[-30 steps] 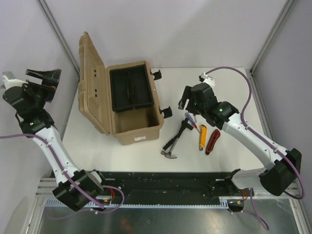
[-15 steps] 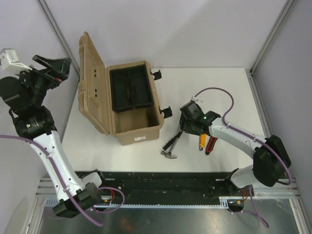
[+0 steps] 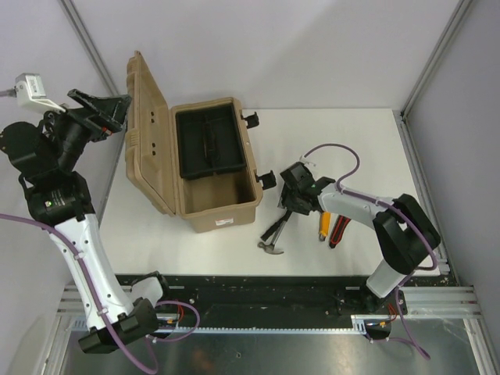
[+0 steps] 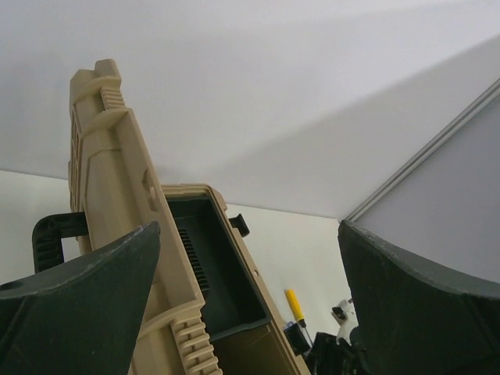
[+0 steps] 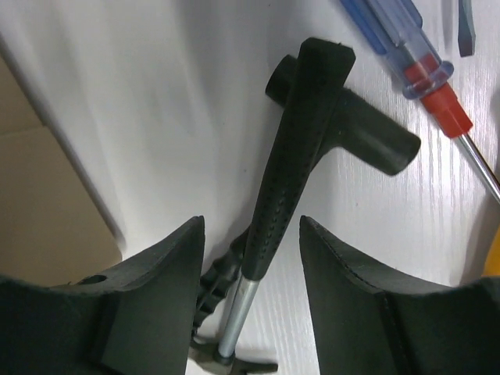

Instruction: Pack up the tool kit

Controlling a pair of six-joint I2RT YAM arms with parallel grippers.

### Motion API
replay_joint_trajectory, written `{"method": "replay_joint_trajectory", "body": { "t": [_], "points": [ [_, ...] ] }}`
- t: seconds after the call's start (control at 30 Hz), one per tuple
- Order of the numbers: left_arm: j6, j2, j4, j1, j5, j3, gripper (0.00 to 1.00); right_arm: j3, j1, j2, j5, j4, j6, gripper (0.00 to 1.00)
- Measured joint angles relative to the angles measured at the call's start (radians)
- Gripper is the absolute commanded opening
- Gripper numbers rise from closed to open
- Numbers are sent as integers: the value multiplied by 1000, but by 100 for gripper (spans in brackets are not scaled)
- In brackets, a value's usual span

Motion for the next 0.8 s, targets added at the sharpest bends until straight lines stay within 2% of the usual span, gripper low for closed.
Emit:
{"method": "replay_joint_trajectory", "body": {
  "t": [0.2, 0.43, 0.47, 0.8],
  "points": [
    [0, 2, -3, -5, 0, 0, 99, 0, -24, 68, -4, 35, 14, 44],
    [0, 19, -4, -6, -1, 0, 99, 2, -29, 83, -2, 54, 10, 6],
    [0, 22, -5, -6, -1, 0, 99, 3, -29, 84, 2, 52, 2, 3],
    [1, 38, -10, -7, 0, 0, 99, 30, -28, 44, 45, 7, -87, 0]
  ]
}}
